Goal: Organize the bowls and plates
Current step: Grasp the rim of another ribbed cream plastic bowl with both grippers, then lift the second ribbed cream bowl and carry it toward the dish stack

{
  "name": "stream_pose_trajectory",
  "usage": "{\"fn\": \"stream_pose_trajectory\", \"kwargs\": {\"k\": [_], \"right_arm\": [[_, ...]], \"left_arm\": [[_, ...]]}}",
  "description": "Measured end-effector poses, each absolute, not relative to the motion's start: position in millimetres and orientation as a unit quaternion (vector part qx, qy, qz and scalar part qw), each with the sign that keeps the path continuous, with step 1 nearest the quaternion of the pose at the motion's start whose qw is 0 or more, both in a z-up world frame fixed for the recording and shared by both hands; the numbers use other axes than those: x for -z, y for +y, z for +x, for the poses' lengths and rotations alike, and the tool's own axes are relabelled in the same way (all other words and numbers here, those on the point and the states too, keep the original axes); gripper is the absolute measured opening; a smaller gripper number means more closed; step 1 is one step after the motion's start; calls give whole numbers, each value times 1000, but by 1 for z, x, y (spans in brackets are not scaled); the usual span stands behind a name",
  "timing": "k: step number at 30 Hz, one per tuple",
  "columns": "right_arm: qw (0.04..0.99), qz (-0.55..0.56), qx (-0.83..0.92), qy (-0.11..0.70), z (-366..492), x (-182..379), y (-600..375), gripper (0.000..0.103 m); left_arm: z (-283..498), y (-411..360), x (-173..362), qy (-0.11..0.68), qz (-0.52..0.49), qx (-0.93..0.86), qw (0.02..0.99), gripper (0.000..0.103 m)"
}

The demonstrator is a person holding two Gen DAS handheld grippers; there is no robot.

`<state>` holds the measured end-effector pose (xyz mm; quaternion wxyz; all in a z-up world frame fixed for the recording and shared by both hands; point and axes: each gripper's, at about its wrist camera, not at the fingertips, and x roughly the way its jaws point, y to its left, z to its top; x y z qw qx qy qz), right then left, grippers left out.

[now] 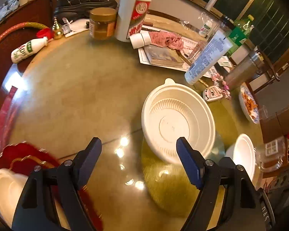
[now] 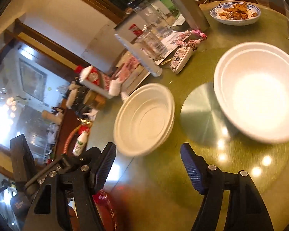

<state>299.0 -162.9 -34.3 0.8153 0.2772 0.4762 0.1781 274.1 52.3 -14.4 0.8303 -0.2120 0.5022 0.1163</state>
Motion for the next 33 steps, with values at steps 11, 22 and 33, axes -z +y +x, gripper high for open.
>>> {"fn": "stream_pose_trajectory", "kwargs": {"k": [11,22,33], "right_arm": [[815,242,-134,509,346,62,-142,48],[834,225,-138,484,321,55,-146,11],[871,237,-145,406,223,26,-186,12]], "left_arm": [[309,45,47,522,-198,-140,818,77],[290,16,38,520,-132,-111,837,14],[200,-24,5,436,-94,-92,890,14]]}}
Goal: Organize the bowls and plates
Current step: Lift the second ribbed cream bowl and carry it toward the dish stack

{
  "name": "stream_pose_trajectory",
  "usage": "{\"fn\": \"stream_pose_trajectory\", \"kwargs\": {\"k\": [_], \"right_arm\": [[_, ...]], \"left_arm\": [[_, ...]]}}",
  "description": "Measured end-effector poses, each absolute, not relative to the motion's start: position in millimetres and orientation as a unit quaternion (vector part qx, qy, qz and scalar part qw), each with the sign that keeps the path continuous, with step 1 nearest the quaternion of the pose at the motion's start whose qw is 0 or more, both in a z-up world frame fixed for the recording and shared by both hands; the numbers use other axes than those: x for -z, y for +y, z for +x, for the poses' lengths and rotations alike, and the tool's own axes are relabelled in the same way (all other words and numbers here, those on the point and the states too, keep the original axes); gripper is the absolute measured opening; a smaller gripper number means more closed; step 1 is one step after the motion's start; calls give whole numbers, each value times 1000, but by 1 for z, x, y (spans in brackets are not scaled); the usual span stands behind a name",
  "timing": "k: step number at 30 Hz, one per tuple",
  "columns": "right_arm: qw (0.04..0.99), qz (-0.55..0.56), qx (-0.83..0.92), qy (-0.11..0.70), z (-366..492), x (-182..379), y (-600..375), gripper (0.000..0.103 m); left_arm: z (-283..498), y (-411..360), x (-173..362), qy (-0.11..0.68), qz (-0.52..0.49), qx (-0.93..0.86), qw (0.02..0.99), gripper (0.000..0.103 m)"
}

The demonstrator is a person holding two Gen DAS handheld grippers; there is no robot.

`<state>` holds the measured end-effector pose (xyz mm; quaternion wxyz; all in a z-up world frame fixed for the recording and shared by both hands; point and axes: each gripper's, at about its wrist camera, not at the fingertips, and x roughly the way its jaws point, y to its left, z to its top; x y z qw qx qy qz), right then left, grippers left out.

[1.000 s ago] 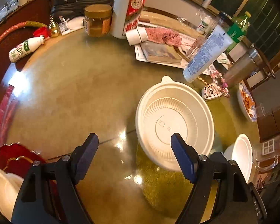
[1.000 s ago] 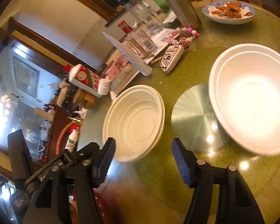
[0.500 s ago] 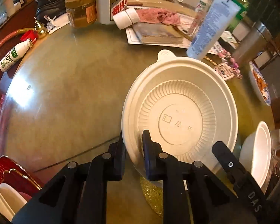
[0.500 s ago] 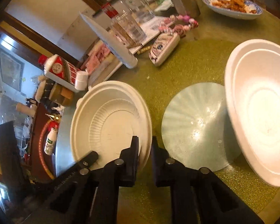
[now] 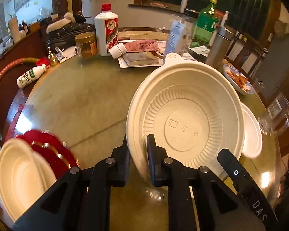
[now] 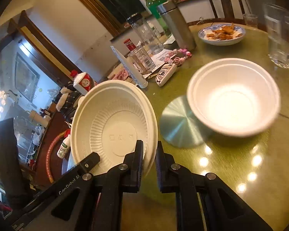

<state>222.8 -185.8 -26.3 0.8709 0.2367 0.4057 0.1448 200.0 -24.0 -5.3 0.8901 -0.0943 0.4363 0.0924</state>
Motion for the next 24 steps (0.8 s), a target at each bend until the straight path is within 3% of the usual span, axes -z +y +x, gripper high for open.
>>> {"fn": "stream_pose_trajectory", "kwargs": {"k": [11,24], "right_arm": [[888,225,-130,379,142,33,-208,12],[917,200,-136,318,129,41,-209,12]], "left_arm": [[135,-48,18,404,-85,-67,909,14],[123,-48,32,346,-86,-67,932,15]]}}
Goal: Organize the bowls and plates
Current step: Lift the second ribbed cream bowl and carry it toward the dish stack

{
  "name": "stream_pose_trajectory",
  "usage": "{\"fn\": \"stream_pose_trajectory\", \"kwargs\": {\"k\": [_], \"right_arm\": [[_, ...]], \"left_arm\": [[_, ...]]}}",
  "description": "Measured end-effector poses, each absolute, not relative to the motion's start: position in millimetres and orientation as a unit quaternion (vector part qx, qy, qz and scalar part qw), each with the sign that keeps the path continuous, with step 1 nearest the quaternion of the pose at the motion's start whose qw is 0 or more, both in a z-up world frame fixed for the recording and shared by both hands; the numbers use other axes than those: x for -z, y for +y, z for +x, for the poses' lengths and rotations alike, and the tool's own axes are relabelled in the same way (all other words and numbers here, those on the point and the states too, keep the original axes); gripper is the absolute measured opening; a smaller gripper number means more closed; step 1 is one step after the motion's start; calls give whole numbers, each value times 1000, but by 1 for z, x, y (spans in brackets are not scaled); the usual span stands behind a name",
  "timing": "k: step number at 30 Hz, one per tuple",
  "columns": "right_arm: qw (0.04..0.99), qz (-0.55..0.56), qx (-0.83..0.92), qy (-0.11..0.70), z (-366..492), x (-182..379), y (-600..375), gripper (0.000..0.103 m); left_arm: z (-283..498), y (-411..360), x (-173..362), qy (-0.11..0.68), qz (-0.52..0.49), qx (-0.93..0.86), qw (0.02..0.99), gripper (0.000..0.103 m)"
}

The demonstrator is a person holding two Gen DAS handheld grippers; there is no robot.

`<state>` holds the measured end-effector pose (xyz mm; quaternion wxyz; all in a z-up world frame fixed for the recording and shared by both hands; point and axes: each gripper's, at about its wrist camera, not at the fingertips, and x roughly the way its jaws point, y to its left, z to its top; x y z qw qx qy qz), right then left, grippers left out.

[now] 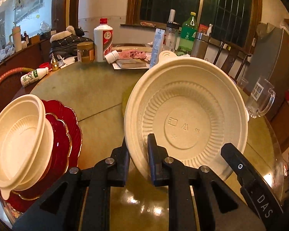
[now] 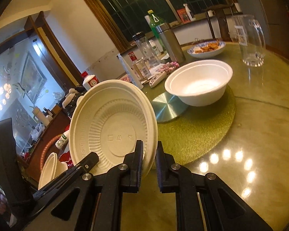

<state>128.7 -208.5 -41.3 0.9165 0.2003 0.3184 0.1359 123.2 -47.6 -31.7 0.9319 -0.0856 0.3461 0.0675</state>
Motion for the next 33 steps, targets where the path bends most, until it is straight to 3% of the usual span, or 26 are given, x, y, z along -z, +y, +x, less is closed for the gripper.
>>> {"fn": "stream_pose_trajectory", "kwargs": {"k": [33], "right_arm": [[928,184,-123,300,125,46,-208,12]], "left_arm": [[121,-48,46,317,-98,-45,942,16]]}}
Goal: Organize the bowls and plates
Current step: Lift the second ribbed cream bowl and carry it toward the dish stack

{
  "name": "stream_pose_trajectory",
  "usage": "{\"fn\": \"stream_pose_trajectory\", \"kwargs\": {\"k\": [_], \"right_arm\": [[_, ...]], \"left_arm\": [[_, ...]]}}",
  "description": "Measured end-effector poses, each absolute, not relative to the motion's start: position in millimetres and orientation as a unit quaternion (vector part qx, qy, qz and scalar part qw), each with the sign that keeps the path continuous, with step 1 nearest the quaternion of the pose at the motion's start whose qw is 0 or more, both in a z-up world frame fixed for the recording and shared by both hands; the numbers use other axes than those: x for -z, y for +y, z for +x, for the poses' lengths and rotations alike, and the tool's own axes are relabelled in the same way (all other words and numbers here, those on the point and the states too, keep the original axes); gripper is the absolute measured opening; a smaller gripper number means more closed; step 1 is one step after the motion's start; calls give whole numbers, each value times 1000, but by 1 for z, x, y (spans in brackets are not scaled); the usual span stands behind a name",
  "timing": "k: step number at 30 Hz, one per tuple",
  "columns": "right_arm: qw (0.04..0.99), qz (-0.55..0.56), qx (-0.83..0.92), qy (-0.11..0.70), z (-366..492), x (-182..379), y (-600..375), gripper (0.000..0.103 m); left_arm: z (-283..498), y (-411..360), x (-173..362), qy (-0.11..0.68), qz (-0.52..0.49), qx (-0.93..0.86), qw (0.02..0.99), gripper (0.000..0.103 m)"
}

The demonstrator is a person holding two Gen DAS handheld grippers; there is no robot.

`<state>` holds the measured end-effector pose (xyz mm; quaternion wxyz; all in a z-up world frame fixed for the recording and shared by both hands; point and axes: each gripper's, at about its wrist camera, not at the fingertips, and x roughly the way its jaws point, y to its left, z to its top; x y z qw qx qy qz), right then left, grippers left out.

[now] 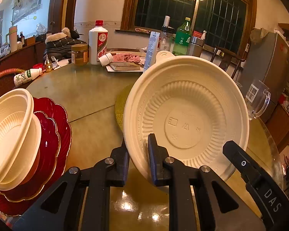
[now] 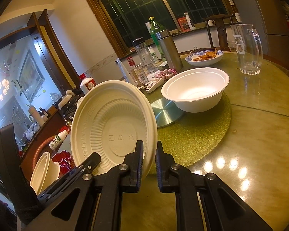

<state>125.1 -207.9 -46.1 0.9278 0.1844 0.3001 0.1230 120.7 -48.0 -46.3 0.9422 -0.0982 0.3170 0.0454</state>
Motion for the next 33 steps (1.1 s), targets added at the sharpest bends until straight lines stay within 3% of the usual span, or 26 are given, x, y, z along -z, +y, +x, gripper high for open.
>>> {"fn": "stream_pose_trajectory", "kwargs": {"k": [33], "right_arm": [[928,185,-123,299,125,46,-208,12]], "left_arm": [[119,-49,46,314,-95,-47,943,16]]}}
